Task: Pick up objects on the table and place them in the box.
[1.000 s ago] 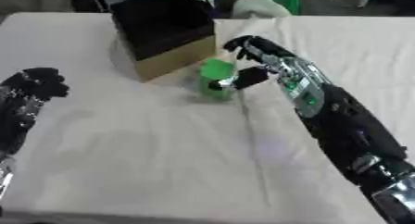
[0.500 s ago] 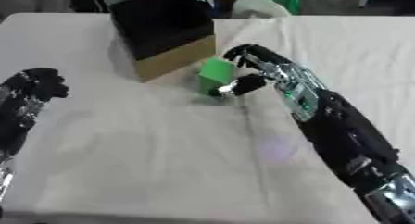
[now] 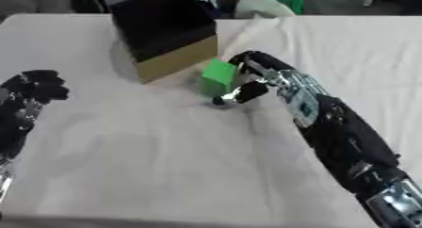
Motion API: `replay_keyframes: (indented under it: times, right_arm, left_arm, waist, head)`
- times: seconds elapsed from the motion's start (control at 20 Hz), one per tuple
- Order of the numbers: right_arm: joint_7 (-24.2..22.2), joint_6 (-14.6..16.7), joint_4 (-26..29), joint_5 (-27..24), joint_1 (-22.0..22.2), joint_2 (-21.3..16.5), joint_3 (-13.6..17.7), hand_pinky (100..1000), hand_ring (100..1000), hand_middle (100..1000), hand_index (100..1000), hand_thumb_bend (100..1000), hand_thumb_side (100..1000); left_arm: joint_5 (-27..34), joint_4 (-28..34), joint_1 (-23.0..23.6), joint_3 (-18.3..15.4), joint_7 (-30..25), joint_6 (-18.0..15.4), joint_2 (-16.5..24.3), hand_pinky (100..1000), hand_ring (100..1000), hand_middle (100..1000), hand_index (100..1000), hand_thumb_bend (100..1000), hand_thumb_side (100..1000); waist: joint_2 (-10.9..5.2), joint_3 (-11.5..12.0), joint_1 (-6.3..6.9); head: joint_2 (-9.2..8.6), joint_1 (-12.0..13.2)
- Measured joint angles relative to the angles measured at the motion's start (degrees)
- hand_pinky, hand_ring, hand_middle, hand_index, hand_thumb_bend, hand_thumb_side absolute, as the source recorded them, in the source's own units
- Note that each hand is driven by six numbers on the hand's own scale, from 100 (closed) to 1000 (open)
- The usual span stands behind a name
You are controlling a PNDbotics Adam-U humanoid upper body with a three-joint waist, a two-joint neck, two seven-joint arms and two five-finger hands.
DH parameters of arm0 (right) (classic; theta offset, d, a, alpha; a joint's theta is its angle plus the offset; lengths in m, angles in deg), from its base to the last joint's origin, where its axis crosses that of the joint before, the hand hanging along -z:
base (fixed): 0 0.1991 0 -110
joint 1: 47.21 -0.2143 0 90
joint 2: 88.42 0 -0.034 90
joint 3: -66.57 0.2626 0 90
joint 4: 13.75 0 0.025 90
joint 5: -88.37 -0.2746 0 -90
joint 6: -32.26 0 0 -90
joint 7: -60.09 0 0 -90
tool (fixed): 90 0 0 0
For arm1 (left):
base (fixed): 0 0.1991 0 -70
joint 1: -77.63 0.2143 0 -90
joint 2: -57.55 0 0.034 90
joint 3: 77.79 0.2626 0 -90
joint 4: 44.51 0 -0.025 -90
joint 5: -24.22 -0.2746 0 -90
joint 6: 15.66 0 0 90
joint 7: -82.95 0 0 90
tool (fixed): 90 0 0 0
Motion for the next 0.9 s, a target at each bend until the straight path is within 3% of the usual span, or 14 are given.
replay_keyframes:
  times: [0.15,0.45,0.65,0.9]
  right_arm:
    - [1.0,0.0,0.0,0.3,0.0,0.2,0.1,719,686,558,688,676,412]
    - [6.0,-1.6,0.6,0.0,0.0,0.3,0.9,644,583,407,523,470,357]
    - [10.2,-3.5,2.3,-1.8,0.0,0.3,1.2,628,562,372,490,400,307]
    - [14.7,-4.7,4.7,-4.5,-0.1,-0.7,0.0,625,557,366,484,389,285]
  left_arm:
    - [0.0,0.0,0.0,0.0,0.0,0.0,0.0,669,633,606,728,443,562]
    - [0.0,0.0,0.0,0.0,0.0,0.0,0.0,669,632,605,727,443,563]
    - [0.0,0.0,0.0,0.0,0.0,0.0,0.0,669,632,605,727,442,564]
    - [0.0,0.0,0.0,0.0,0.0,0.0,0.0,669,631,605,727,440,564]
  waist:
    - [0.0,0.0,-0.04]
    - [0.0,0.1,-0.16]
    - [0.0,0.1,-0.23]
    - [0.0,0.0,-0.39]
  head:
    - [0.0,0.0]
    - [0.0,0.0]
    - [0.0,0.0]
    - [0.0,0.0]
